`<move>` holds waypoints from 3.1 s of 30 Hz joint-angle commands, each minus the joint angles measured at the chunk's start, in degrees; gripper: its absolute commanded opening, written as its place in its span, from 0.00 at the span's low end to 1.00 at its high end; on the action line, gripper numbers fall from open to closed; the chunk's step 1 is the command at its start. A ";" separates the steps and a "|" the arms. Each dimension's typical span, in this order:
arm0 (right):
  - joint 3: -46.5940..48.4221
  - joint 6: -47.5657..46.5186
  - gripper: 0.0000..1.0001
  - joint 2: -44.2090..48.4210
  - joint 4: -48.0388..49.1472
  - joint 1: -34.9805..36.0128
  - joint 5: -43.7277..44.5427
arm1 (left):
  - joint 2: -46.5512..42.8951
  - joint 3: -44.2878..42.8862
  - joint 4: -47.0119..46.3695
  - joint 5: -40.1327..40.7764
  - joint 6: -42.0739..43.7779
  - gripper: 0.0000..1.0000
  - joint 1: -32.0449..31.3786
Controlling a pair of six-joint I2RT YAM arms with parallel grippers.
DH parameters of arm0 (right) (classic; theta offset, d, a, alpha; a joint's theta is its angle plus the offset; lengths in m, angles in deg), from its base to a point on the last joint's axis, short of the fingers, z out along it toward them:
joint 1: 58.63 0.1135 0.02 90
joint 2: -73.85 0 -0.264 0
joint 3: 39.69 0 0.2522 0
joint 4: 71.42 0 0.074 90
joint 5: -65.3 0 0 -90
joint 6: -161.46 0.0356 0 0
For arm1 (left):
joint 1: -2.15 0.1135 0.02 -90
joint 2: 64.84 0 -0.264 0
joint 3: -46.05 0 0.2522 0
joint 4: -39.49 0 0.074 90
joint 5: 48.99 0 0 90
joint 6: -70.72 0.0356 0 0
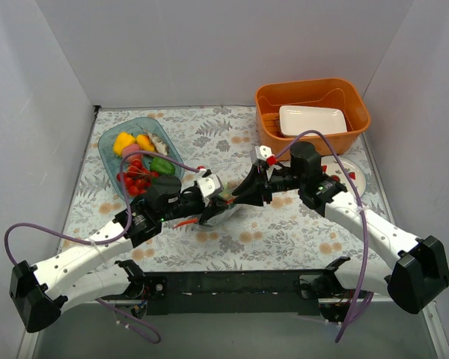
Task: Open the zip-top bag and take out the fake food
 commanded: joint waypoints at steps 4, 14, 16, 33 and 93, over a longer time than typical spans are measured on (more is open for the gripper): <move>-0.54 -0.90 0.33 -0.87 1.11 -0.22 0.46 | 0.33 -2.67 -1.55 -1.80 -0.06 0.00 0.67; -3.09 -0.73 0.37 -0.61 2.33 -0.22 0.72 | 0.42 -2.59 -1.55 -2.24 -0.32 0.00 1.29; -3.18 -0.11 0.35 -1.04 3.21 -0.22 0.63 | 0.34 -2.59 -1.72 -2.24 -0.50 0.00 1.38; -7.91 9.64 0.01 3.17 8.75 -0.13 16.00 | 3.32 -0.13 -4.27 -1.28 -3.75 0.07 1.38; -19.17 22.66 0.01 9.50 5.06 -24.92 26.74 | 8.51 3.32 8.29 16.04 -31.79 0.37 -12.77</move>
